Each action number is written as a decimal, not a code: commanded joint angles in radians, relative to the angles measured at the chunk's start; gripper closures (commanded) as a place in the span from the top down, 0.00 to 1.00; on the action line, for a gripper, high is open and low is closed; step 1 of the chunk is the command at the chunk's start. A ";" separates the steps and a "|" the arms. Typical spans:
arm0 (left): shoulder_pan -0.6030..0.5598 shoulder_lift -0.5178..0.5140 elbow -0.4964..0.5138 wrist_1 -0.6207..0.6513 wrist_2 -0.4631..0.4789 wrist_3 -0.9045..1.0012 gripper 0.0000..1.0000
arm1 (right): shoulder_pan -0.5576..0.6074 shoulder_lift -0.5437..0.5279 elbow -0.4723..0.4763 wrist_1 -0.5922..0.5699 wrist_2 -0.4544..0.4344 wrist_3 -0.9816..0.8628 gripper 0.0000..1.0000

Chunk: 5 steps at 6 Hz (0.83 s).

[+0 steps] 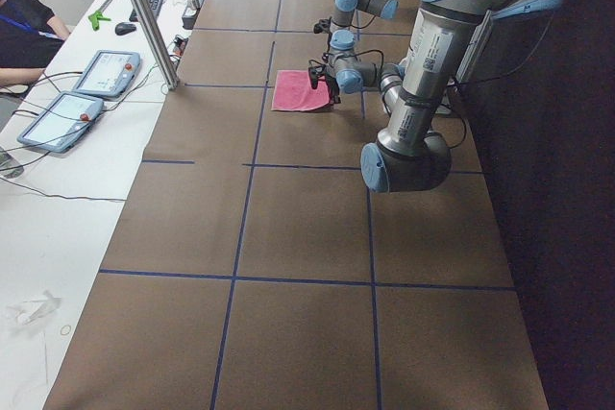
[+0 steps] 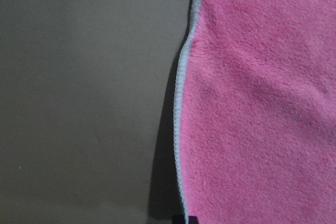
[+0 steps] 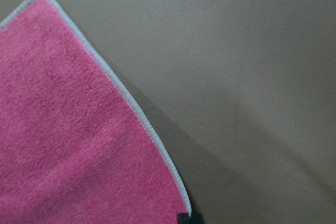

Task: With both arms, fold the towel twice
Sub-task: 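Close both grippers on the nearest towel corners, then lift both corners and fold them over onto the far edge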

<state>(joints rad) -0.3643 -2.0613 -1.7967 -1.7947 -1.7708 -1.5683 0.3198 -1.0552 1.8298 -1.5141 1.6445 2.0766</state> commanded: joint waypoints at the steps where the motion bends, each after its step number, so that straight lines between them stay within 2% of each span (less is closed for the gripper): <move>1: -0.042 0.000 -0.079 0.027 -0.095 0.001 0.00 | 0.015 -0.008 0.142 -0.111 0.030 -0.004 0.00; 2: -0.053 -0.002 -0.152 0.105 -0.111 0.001 0.00 | 0.021 -0.011 0.198 -0.157 0.041 -0.004 0.00; 3: -0.080 -0.026 -0.180 0.153 -0.145 0.001 0.00 | 0.025 -0.009 0.213 -0.165 0.041 -0.004 0.00; 4: -0.082 -0.033 -0.168 0.156 -0.150 -0.004 0.00 | 0.021 -0.016 0.194 -0.166 0.040 -0.012 0.00; 5: -0.088 -0.048 -0.114 0.146 -0.148 -0.002 0.00 | 0.021 -0.014 0.140 -0.156 0.031 -0.050 0.00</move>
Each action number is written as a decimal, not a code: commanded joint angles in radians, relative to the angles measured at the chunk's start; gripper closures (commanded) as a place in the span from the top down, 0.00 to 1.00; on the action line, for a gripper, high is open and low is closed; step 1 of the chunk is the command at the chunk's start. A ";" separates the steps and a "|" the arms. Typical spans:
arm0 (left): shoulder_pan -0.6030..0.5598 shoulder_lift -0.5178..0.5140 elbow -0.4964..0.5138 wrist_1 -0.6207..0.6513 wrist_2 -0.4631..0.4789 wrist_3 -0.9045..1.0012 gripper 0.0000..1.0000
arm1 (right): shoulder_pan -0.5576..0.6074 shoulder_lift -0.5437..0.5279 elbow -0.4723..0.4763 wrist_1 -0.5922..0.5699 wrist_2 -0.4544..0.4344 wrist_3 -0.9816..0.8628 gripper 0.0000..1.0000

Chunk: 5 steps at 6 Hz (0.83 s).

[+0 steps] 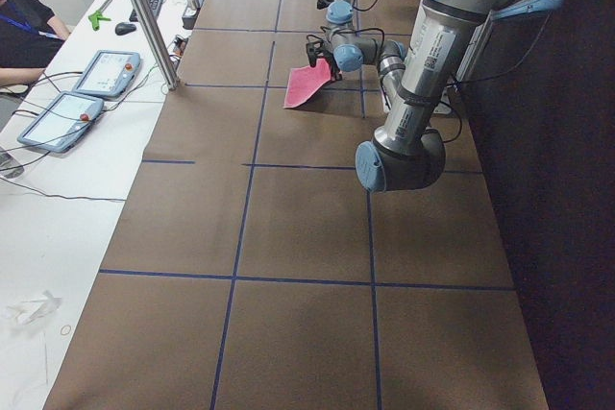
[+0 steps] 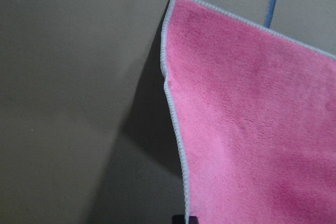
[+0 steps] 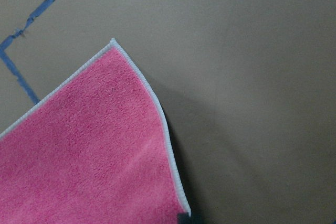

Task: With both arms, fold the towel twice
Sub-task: 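Lift both corners and fold them over onto the far edge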

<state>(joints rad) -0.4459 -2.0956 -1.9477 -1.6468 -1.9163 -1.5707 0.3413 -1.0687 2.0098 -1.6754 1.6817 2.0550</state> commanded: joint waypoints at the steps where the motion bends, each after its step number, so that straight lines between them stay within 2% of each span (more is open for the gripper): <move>1: -0.011 -0.047 0.111 -0.005 0.029 0.006 0.00 | 0.013 0.007 -0.093 0.022 -0.010 -0.041 0.00; 3: -0.051 -0.108 0.223 -0.010 0.056 0.030 0.00 | 0.067 0.015 -0.161 0.081 -0.010 -0.076 0.00; 5: -0.076 -0.135 0.303 -0.057 0.057 0.046 0.00 | 0.113 0.100 -0.289 0.103 -0.007 -0.088 0.00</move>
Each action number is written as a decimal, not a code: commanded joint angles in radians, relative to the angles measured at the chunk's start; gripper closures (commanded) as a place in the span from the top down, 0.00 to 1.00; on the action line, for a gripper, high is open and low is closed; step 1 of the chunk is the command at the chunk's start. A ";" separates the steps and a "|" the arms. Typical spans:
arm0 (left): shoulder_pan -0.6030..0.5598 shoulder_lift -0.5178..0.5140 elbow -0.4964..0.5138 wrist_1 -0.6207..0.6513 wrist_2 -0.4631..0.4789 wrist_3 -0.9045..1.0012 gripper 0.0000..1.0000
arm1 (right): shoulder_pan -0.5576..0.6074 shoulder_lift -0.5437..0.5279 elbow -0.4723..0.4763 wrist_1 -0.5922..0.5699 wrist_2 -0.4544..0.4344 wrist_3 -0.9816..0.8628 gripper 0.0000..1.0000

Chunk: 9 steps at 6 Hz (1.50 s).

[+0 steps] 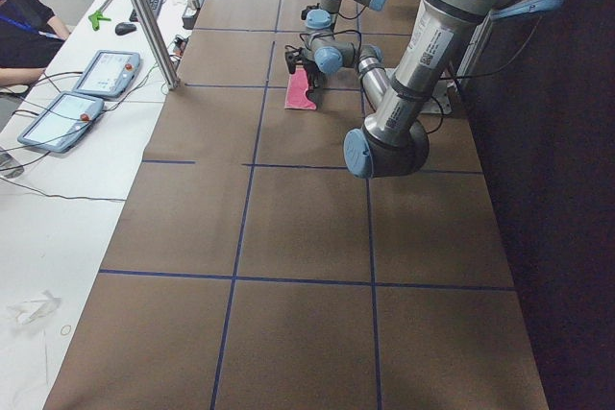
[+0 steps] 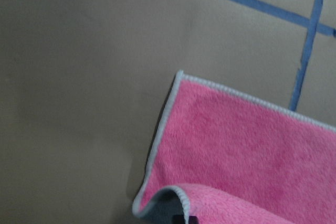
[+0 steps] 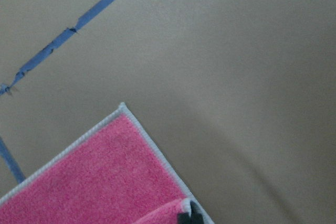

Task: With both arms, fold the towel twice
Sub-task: 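Lift both corners and fold them over onto the far edge, then open both grippers and raise them off the folded towel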

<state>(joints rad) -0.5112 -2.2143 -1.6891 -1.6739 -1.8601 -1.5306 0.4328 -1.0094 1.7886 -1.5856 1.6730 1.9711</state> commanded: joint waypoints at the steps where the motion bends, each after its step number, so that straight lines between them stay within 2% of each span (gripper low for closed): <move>1: -0.016 -0.039 0.095 -0.058 0.001 0.006 0.00 | 0.038 0.043 -0.102 0.047 0.004 -0.014 0.00; 2: -0.024 -0.051 0.121 -0.066 0.001 0.007 0.00 | 0.050 0.044 -0.113 0.056 0.004 -0.033 0.01; 3: -0.041 -0.054 0.131 -0.066 0.001 0.007 0.29 | 0.069 0.044 -0.118 0.056 0.005 -0.038 0.24; 4: -0.082 -0.083 0.187 -0.066 0.001 0.068 0.69 | 0.104 0.084 -0.189 0.056 0.011 -0.148 0.87; 5: -0.119 -0.106 0.233 -0.070 -0.001 0.098 1.00 | 0.153 0.133 -0.269 0.056 0.061 -0.176 1.00; 6: -0.150 -0.108 0.227 -0.070 -0.037 0.151 1.00 | 0.223 0.138 -0.275 0.053 0.190 -0.301 1.00; 7: -0.148 -0.099 0.214 -0.079 -0.104 0.159 1.00 | 0.271 0.124 -0.272 0.049 0.270 -0.401 1.00; 9: -0.089 0.009 0.035 -0.090 -0.113 0.159 1.00 | 0.369 0.039 -0.211 0.041 0.385 -0.672 1.00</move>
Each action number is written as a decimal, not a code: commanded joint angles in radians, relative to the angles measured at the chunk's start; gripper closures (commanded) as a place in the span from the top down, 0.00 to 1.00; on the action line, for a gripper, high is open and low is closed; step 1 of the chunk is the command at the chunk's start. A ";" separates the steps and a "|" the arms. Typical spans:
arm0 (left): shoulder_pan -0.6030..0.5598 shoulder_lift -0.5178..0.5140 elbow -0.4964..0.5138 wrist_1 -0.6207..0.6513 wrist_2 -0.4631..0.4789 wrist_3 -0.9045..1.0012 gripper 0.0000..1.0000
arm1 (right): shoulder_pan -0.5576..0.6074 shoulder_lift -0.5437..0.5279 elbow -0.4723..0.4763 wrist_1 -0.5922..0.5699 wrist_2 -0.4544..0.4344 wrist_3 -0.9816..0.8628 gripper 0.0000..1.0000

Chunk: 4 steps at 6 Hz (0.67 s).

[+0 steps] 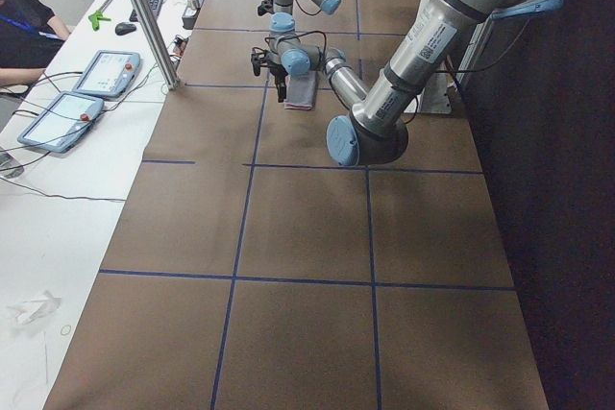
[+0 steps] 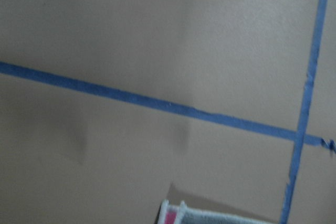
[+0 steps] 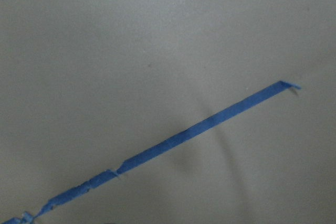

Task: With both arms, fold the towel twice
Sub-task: 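Open both grippers and raise them off the folded towel, then grasp the folded towel's end nearest the left gripper while the right arm withdraws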

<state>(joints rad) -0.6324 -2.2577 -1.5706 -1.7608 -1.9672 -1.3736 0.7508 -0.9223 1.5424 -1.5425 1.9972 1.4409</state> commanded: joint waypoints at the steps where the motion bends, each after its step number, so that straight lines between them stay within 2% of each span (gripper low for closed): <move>1: 0.087 0.085 -0.122 -0.002 0.005 -0.001 1.00 | 0.120 -0.131 0.103 -0.004 0.130 -0.306 1.00; 2: 0.126 0.089 -0.123 -0.003 0.037 -0.008 1.00 | 0.180 -0.185 0.138 -0.004 0.187 -0.448 1.00; 3: 0.192 0.116 -0.121 -0.029 0.170 -0.025 1.00 | 0.229 -0.244 0.163 -0.004 0.205 -0.600 1.00; 4: 0.197 0.122 -0.099 -0.128 0.179 -0.120 0.97 | 0.276 -0.283 0.166 -0.002 0.228 -0.693 1.00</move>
<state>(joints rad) -0.4583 -2.1472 -1.6838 -1.8162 -1.8282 -1.4251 0.9782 -1.1601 1.6974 -1.5458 2.2003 0.8590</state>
